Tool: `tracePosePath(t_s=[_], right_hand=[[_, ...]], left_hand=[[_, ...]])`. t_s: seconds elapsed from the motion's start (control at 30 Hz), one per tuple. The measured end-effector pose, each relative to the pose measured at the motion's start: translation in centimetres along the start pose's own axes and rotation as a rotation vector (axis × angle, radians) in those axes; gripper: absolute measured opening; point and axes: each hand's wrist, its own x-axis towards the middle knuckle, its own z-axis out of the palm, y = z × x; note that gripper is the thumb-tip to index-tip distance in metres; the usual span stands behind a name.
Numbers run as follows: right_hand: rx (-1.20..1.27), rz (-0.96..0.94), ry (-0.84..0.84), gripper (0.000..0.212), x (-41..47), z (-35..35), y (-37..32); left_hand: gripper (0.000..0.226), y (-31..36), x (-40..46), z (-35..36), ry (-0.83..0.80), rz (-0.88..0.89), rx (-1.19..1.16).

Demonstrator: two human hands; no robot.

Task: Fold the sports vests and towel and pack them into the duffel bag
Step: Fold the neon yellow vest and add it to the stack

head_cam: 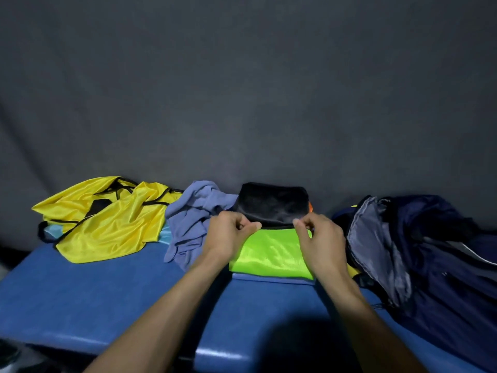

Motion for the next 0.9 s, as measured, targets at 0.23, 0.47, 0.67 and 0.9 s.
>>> tracePosePath(t_s=[0.23,0.47,0.67,0.9], right_hand=[[-0.018,-0.056,0.04,0.02,0.1,0.7,-0.1],[-0.206,-0.166,-0.012,0.022,-0.3,2.0,0.3],[-0.499,-0.327,0.033,0.014,-0.7,1.2,-0.7],[-0.457,-0.473,-0.18,0.035,-3.7,2.1,-0.5]], left_hand=[[0.029,0.5,0.7,-0.2,0.091,0.053,0.021],[0.01,0.5,-0.2,-0.2,0.187,0.379,0.387],[0.034,-1.8,-2.5,3.0,0.006,0.655,0.55],[0.032,-2.2,-3.1,2.8,-0.007,0.672,0.536]])
